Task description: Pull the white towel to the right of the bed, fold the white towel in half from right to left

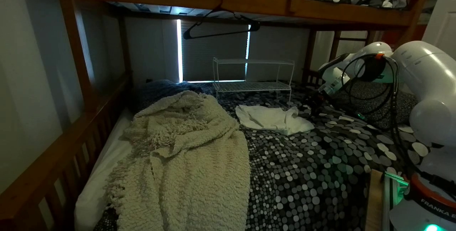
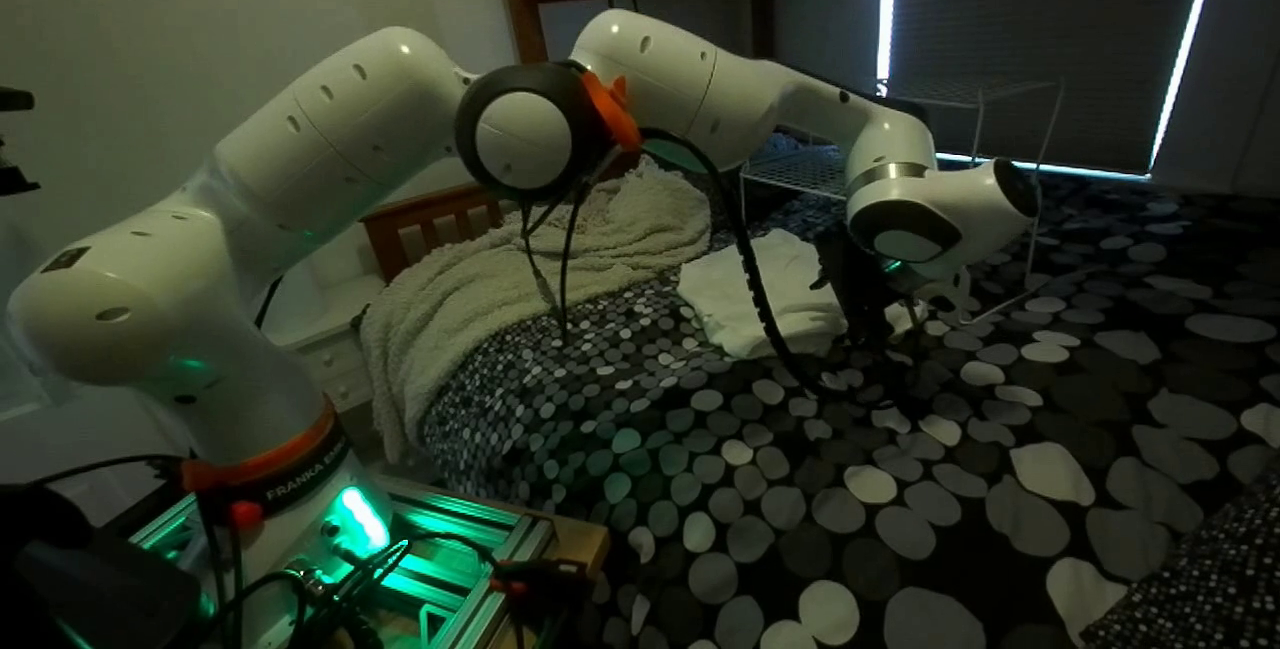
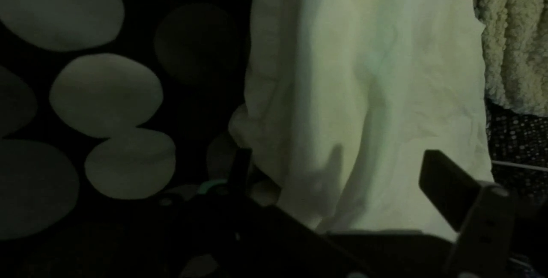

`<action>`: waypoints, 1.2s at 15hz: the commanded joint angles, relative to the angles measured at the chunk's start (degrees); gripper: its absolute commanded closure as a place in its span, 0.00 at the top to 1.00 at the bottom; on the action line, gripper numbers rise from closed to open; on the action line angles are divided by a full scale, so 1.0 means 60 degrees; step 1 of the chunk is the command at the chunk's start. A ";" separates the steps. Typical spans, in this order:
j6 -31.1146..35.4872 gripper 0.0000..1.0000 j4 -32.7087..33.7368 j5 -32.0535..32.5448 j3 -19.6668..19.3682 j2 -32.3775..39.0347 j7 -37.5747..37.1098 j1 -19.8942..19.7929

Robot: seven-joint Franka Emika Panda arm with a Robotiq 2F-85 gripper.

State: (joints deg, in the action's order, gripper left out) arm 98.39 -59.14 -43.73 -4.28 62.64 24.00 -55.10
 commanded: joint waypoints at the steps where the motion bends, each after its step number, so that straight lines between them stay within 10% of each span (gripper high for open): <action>1: -0.0238 1.00 0.1265 0.0163 0.0393 0.0945 -0.0715 -0.0310; 8: -0.0499 1.00 0.2034 0.0228 0.0427 0.1709 -0.0748 -0.0231; 18: -0.1541 0.12 0.2667 0.0180 0.0499 0.1797 -0.0857 -0.0146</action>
State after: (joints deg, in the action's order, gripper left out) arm 91.52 -46.65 -42.76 -1.66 71.75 20.47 -55.69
